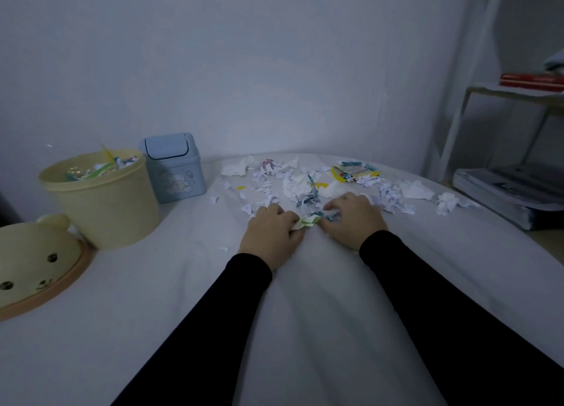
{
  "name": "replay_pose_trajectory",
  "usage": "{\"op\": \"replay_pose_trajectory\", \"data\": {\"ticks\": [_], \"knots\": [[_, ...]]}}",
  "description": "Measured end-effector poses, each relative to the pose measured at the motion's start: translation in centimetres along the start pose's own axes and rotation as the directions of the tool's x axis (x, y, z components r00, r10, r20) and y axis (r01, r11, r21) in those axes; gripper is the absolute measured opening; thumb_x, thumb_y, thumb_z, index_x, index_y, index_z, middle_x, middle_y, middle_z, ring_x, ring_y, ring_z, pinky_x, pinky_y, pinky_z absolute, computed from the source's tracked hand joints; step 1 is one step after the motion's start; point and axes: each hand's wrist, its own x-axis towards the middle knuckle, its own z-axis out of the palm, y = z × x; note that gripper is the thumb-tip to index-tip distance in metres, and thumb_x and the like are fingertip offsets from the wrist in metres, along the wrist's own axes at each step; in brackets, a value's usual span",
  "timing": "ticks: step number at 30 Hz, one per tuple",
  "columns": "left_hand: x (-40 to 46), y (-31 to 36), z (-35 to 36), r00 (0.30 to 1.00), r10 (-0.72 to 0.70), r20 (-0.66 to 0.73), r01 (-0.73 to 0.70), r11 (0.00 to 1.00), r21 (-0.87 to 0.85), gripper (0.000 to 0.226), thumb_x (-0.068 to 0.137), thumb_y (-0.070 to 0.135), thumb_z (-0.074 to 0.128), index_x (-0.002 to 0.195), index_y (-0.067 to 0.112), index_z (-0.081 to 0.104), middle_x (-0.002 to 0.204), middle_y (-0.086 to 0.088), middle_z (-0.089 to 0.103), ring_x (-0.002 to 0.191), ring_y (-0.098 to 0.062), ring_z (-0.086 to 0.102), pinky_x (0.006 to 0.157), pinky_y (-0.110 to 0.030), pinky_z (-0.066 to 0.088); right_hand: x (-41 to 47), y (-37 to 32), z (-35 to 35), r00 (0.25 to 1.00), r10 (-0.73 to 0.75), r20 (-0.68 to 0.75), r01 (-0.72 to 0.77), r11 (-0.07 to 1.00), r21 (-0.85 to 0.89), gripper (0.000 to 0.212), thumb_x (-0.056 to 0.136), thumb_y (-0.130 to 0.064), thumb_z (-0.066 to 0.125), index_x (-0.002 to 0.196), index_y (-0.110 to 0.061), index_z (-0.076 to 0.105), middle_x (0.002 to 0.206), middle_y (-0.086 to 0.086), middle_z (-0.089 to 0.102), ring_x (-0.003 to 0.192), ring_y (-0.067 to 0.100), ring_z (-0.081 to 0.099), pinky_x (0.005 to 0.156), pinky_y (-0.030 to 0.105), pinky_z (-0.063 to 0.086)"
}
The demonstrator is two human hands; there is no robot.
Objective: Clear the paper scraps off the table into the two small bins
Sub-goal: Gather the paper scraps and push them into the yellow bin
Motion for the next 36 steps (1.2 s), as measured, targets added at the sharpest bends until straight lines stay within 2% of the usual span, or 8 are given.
{"op": "replay_pose_trajectory", "data": {"ticks": [4, 7, 9, 13, 20, 28, 32, 36], "knots": [[-0.2, 0.1, 0.0, 0.999, 0.001, -0.034, -0.003, 0.999, -0.034, 0.025, 0.094, 0.025, 0.046, 0.104, 0.008, 0.061, 0.107, -0.015, 0.053, 0.104, -0.033, 0.050, 0.087, -0.037, 0.042, -0.7, -0.7, -0.6, 0.998, -0.059, 0.012, 0.059, 0.998, 0.017, 0.024, 0.080, -0.032, 0.057, 0.102, -0.026, 0.064, 0.110, 0.002, 0.057, 0.111, 0.025, 0.051, 0.091, 0.034, 0.043], [-0.5, 0.0, -0.1, 0.999, -0.039, -0.036, 0.036, 0.996, -0.077, 0.025, 0.096, 0.023, 0.043, 0.108, 0.008, 0.059, 0.110, -0.014, 0.053, 0.107, -0.034, 0.050, 0.088, -0.038, 0.043, -0.9, -1.0, -0.9, 0.991, -0.035, -0.130, 0.040, 0.998, 0.042, 0.033, 0.071, -0.042, 0.056, 0.099, -0.024, 0.059, 0.114, 0.001, 0.051, 0.112, 0.025, 0.046, 0.091, 0.036, 0.039], [-0.8, 0.0, -0.6, 0.996, -0.074, -0.051, 0.072, 0.996, -0.046, 0.034, 0.093, 0.022, 0.043, 0.125, 0.022, 0.053, 0.123, -0.006, 0.051, 0.117, -0.030, 0.045, 0.094, -0.037, 0.037, -1.0, -1.0, -0.9, 0.984, -0.041, -0.176, 0.057, 0.995, 0.085, 0.055, 0.065, -0.048, 0.051, 0.116, -0.028, 0.054, 0.133, 0.000, 0.042, 0.126, 0.026, 0.036, 0.096, 0.040, 0.034], [-1.8, -0.4, -1.9, 0.990, -0.118, -0.074, 0.114, 0.992, -0.056, 0.044, 0.090, 0.028, 0.040, 0.132, 0.039, 0.046, 0.138, 0.006, 0.043, 0.126, -0.022, 0.038, 0.099, -0.038, 0.027, -0.7, -0.9, -0.2, 0.992, -0.088, 0.092, 0.088, 0.996, 0.011, 0.071, 0.085, -0.056, 0.052, 0.146, -0.040, 0.021, 0.158, -0.007, 0.011, 0.147, 0.022, 0.005, 0.112, 0.054, 0.016], [-3.9, 0.7, -1.7, 0.972, -0.159, 0.172, 0.171, 0.984, -0.056, 0.059, 0.078, 0.076, 0.033, 0.126, 0.045, 0.048, 0.148, 0.006, 0.033, 0.136, -0.017, 0.026, 0.107, -0.044, 0.019, -0.6, -0.8, -0.2, 0.995, -0.076, 0.060, 0.074, 0.997, 0.035, 0.038, 0.086, -0.056, 0.053, 0.112, -0.030, 0.058, 0.122, 0.002, 0.050, 0.120, 0.023, 0.042, 0.099, 0.040, 0.037], [-2.8, -0.2, -1.5, 0.984, -0.163, -0.065, 0.167, 0.984, 0.062, 0.028, 0.095, 0.036, 0.043, 0.108, 0.016, 0.056, 0.112, -0.009, 0.053, 0.107, -0.031, 0.053, 0.081, -0.035, 0.043, -0.7, -1.2, -0.2, 0.991, -0.111, 0.068, 0.097, 0.977, 0.191, 0.012, 0.083, -0.026, 0.060, 0.085, -0.018, 0.051, 0.093, 0.005, 0.054, 0.089, 0.024, 0.051, 0.073, 0.027, 0.035], [-2.3, -0.4, -1.8, 0.979, -0.185, -0.086, 0.197, 0.969, 0.151, 0.031, 0.097, 0.034, 0.039, 0.105, 0.011, 0.057, 0.110, -0.013, 0.060, 0.104, -0.032, 0.058, 0.078, -0.035, 0.043, -0.7, -1.3, -0.1, 0.990, -0.126, 0.063, 0.108, 0.967, 0.232, 0.027, 0.083, -0.018, 0.058, 0.110, -0.020, 0.063, 0.114, 0.005, 0.053, 0.102, 0.023, 0.055, 0.087, 0.026, 0.040], [-2.1, -0.6, -1.9, 0.977, -0.201, -0.069, 0.208, 0.971, 0.120, 0.036, 0.098, 0.036, 0.039, 0.103, 0.006, 0.058, 0.110, -0.017, 0.061, 0.105, -0.034, 0.057, 0.081, -0.036, 0.042, -0.8, -1.4, -0.2, 0.995, -0.100, -0.008, 0.100, 0.974, 0.203, 0.022, 0.085, -0.015, 0.051, 0.091, -0.008, 0.071, 0.101, 0.012, 0.064, 0.099, 0.027, 0.058, 0.083, 0.029, 0.041]]}}
